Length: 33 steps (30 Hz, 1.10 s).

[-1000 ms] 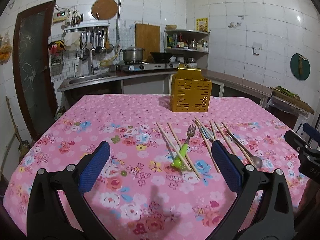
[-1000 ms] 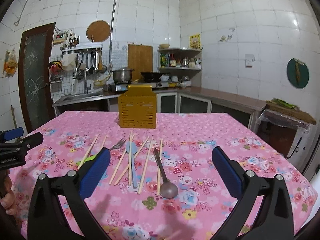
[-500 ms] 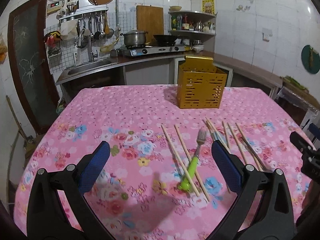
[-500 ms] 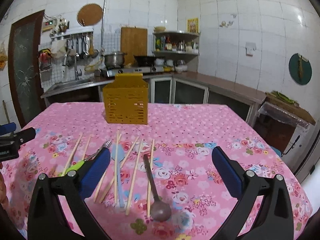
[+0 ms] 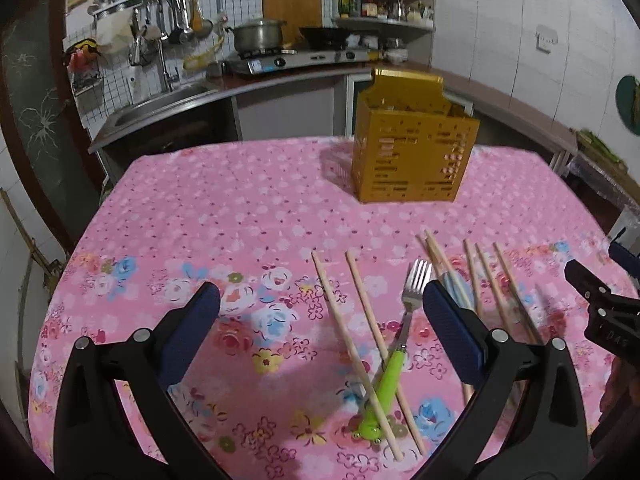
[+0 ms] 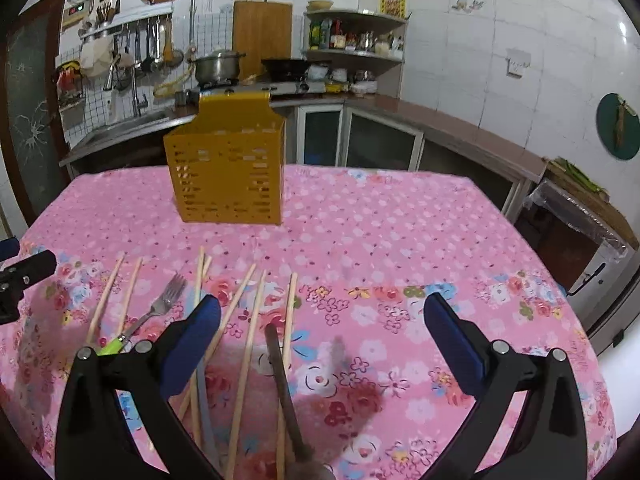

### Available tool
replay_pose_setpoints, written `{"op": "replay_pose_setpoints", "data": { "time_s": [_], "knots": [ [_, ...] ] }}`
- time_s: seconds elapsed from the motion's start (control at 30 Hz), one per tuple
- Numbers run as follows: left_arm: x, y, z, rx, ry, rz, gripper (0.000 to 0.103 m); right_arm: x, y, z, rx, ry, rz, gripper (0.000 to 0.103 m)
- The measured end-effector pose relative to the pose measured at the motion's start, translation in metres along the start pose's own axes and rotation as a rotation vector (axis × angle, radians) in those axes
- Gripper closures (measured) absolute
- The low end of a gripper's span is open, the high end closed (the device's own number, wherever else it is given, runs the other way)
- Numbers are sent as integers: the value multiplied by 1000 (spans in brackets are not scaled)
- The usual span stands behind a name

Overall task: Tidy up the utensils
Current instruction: 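Move both tools down toward the row of wooden chopsticks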

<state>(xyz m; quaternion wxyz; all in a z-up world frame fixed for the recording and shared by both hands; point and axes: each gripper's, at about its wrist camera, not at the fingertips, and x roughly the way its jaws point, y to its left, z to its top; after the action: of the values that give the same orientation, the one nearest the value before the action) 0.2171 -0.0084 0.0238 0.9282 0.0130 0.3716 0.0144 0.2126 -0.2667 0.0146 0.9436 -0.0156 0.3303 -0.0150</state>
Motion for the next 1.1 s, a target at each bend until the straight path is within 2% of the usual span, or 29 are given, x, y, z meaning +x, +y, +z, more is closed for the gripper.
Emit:
{"op": "replay_pose_setpoints", "data": {
  "time_s": [0.3, 0.43, 0.53, 0.67, 0.87, 0.9, 1.1],
  "knots": [
    [40, 6, -3, -54, 65, -35, 5, 38, 5, -14, -23, 85, 0, 5],
    [56, 3, -3, -51, 103, -50, 13, 52, 4, -16, -23, 114, -8, 6],
    [63, 2, -4, -43, 110, -50, 15, 60, 4, -16, -31, 138, -7, 14],
    [75, 3, -4, -47, 140, -73, 25, 73, 2, -13, -25, 174, 2, 26],
    [87, 6, -6, -71, 160, -86, 26, 91, 6, -12, -36, 206, -1, 29],
    [90, 5, -7, -72, 166, -87, 27, 94, 7, -11, -40, 212, -5, 33],
    [102, 3, -9, -57, 204, -81, 42, 110, 9, -10, -38, 252, 20, 51]
  ]
}}
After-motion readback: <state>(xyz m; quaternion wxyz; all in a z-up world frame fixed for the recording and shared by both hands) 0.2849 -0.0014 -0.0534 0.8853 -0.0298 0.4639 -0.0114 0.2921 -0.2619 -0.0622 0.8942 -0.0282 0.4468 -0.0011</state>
